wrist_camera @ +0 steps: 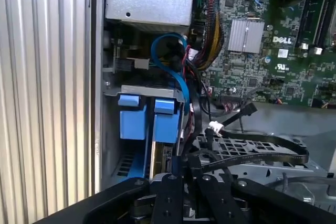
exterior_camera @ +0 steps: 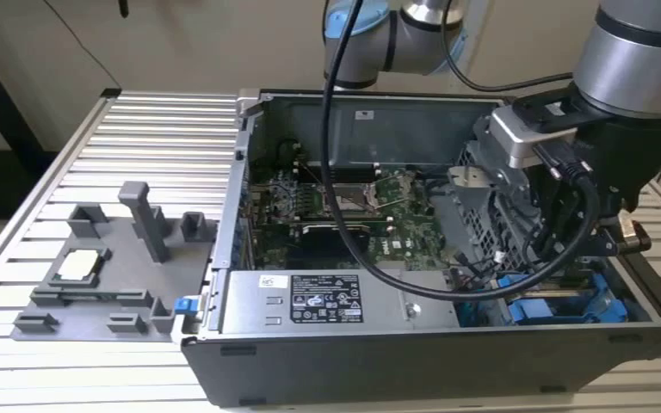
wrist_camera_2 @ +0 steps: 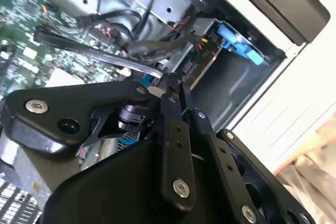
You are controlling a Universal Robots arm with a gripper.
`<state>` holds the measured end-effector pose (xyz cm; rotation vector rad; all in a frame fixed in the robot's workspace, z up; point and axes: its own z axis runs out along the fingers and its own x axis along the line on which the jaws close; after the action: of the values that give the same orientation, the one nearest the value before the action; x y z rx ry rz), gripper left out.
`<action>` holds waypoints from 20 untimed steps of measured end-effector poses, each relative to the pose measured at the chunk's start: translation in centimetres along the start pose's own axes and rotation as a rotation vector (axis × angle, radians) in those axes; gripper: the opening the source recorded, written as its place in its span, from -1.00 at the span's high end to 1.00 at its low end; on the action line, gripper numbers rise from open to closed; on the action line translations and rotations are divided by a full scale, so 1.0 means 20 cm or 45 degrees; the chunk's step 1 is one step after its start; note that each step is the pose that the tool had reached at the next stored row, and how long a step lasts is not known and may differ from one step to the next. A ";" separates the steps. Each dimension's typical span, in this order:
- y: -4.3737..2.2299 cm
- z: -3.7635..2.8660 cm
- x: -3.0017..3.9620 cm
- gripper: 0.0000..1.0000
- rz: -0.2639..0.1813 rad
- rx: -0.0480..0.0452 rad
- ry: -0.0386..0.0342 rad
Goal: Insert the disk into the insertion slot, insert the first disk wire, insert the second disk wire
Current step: 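Insert the second disk wire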
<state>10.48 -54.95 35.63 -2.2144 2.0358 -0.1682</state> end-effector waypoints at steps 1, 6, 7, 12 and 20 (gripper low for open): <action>0.000 0.000 0.000 0.68 0.004 0.002 -0.0207; -0.007 0.001 0.037 0.68 0.008 -0.019 -0.0322; -0.009 0.001 0.046 0.68 0.008 -0.025 -0.0328; -0.024 0.004 0.088 0.68 0.009 -0.059 -0.0354; -0.095 0.016 0.103 0.68 0.012 -0.165 -0.0440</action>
<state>12.57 -56.85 35.63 -2.2639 2.0943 0.0029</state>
